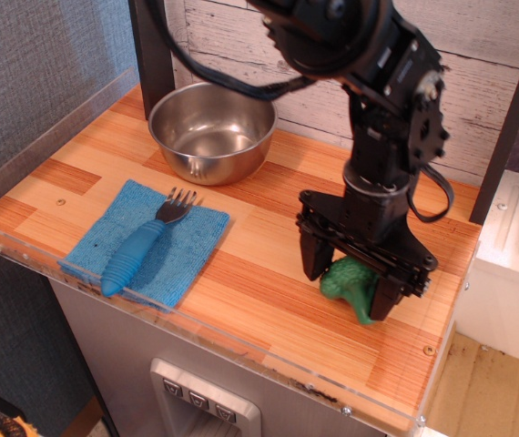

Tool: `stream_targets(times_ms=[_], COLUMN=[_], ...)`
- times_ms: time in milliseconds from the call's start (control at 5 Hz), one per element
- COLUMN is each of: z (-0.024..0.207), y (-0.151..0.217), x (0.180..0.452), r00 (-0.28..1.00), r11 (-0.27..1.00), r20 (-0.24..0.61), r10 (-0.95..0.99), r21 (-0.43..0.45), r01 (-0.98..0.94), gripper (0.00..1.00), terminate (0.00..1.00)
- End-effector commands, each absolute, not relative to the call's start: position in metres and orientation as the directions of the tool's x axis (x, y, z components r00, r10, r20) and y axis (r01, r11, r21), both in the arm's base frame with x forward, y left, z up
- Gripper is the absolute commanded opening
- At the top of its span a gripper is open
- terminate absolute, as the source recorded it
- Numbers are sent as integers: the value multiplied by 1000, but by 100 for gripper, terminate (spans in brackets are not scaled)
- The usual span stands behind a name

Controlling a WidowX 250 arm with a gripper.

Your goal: Move broccoli to left of blue towel

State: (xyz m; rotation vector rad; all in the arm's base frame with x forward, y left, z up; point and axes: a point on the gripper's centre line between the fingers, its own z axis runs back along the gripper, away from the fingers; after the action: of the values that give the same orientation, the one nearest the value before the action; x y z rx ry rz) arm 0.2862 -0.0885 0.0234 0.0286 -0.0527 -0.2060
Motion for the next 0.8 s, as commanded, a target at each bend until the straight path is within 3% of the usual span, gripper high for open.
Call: stream_targets(times_ms=[0,200,400,600], z=[29,71,120,144], y=[-92,-79,-35,16], x=[299,301,303,300], r00=[975,965,962,968], r11=[981,978,982,983], r20=[114,172,227,219], r10=[-193,-198,-150,-123], r21=[7,-38,-79,-107], r01=[193,207,172,149], gripper=[0,0,0,0], terminate=[0,0,0,0])
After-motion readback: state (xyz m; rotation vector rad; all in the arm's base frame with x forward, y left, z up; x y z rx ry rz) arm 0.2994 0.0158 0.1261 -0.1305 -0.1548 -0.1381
